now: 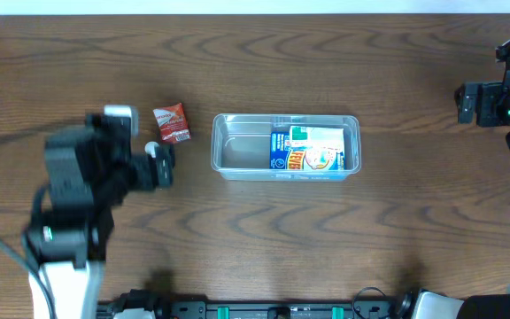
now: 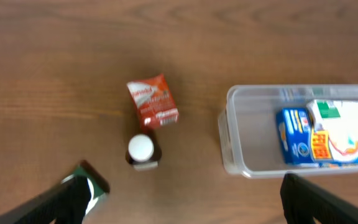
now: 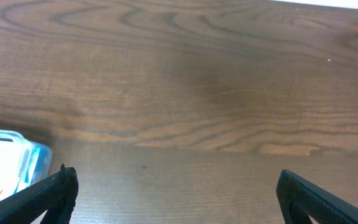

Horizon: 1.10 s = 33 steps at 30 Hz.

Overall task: Pack container
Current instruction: 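Reach left gripper toward the red Panadol ActiFast box, then lower left gripper onto the red box and grasp it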

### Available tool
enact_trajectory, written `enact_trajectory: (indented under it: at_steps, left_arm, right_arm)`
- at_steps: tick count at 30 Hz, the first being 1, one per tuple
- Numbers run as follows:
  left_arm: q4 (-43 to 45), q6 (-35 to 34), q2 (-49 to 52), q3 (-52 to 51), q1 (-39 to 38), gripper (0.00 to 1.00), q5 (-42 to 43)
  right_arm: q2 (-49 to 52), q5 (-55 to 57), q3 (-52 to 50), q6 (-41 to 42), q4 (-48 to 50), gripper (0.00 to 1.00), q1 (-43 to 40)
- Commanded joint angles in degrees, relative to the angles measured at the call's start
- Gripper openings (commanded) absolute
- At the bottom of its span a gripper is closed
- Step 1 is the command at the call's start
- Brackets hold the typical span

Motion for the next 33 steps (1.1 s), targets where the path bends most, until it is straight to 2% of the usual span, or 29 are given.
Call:
enact_trajectory:
  at_steps: [1, 5, 9, 15, 21, 27, 33]
  left_arm:
    - [-2.64, -0.7, 8.44, 9.42, -0.2, 0.98, 1.36]
    - [1.53, 3.32, 15.76, 12.79, -0.2, 0.98, 7.28]
    - [5.92, 1.55, 23.1, 14.93, -0.17, 0.98, 6.32]
    - [5.4, -0.09, 35.8, 21.64, -0.2, 0.98, 5.22]
    - [5.27, -0.11, 43.3, 25.11, -0.55, 0.98, 4.87]
    - [1.38, -8.96, 46.34, 25.07, -0.5, 0.99, -5.51]
    - [-1.49, -11.17, 49.66, 25.03, -1.31, 0.99, -5.07]
  right_arm:
    - [0.09, -0.22, 0.42, 0.79, -0.04, 0.99, -0.63]
    - [0.09, -0.22, 0.42, 0.79, -0.04, 0.99, -0.63]
    - [0.09, -0.22, 0.42, 0.79, -0.04, 0.99, -0.63]
    - [0.09, -0.22, 0.42, 0.79, -0.04, 0.99, -0.63]
    - [0.09, -0.22, 0.42, 0.79, -0.04, 0.99, -0.63]
    - [0.09, -0.22, 0.42, 0.79, -0.04, 0.99, -0.63]
    - [0.09, -0.22, 0.42, 0.79, -0.04, 0.99, -0.63]
